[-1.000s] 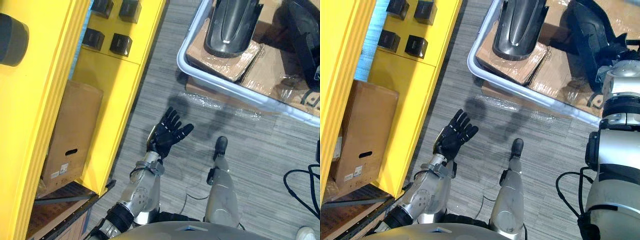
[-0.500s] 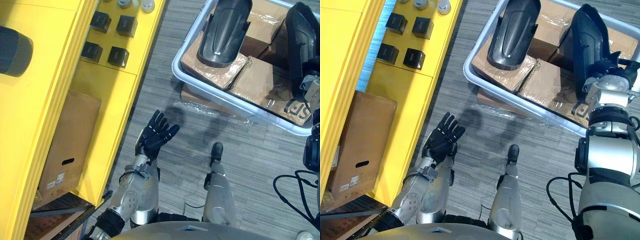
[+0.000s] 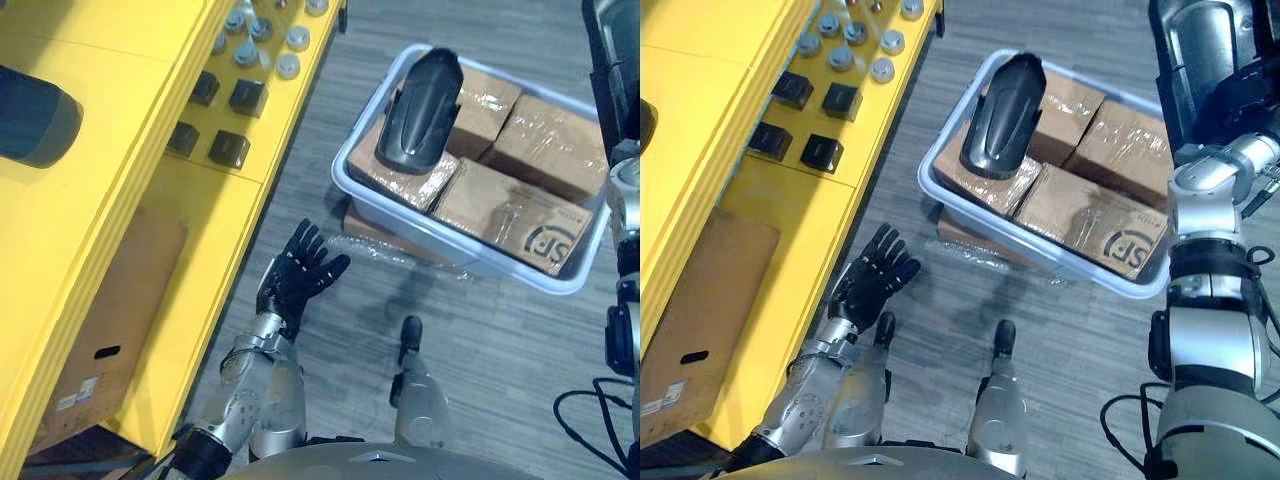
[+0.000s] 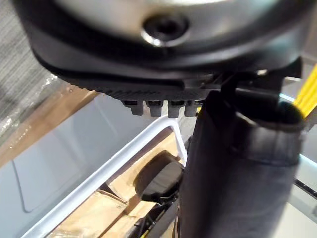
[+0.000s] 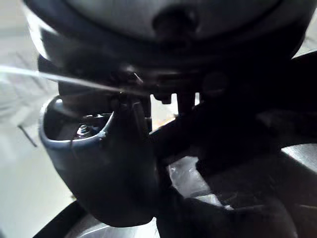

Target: Walk over and take three plastic housings, then place them on the shelf

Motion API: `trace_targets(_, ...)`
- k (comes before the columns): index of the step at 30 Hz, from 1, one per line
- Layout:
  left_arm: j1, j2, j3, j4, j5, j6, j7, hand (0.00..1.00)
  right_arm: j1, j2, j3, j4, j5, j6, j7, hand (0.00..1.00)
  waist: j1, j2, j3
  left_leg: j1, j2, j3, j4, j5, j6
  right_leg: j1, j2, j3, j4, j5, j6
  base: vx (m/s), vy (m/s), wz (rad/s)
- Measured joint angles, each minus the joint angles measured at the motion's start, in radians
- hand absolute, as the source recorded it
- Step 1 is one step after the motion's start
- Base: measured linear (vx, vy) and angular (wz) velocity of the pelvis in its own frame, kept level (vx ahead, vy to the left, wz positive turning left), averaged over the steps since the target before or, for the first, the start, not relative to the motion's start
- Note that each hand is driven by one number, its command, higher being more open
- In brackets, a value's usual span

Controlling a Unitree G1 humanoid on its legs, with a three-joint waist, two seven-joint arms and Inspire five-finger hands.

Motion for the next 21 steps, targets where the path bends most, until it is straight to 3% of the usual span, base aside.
trace_targets(7,0.033,0.004,0.057,-0.05,0.034,0.052,-0.007,1.0,0.128,0.026,-0.043,-0.176,-0.083,-0.001,-0.036,0.0,-0.012,-0.017,-0.079,0.042,0.002,-0.009,-0.026,-0.001,0.001,0.035,0.0,-0.01,-0.002,-0.017,0.004,0.02,-0.013,0.04)
trace_targets(15,0.025,0.004,0.064,-0.056,0.021,0.094,-0.093,1.0,0.192,0.034,-0.064,-0.257,-0.223,0.013,-0.038,0.0,-0.019,-0.053,-0.152,0.084,0.011,0.008,-0.059,0.0,0.001,0.061,0.007,-0.005,-0.02,-0.02,0.003,0.01,-0.008,-0.04)
trace_targets(21,-0.068,-0.013,0.045,-0.063,-0.054,0.152,-0.138,1.0,0.192,0.091,-0.07,-0.298,-0.237,0.002,-0.037,0.0,-0.043,-0.083,-0.196,0.109,0.014,0.029,-0.068,-0.001,0.001,0.071,0.008,0.006,-0.02,-0.023,0.002,0.0,-0.003,-0.06)
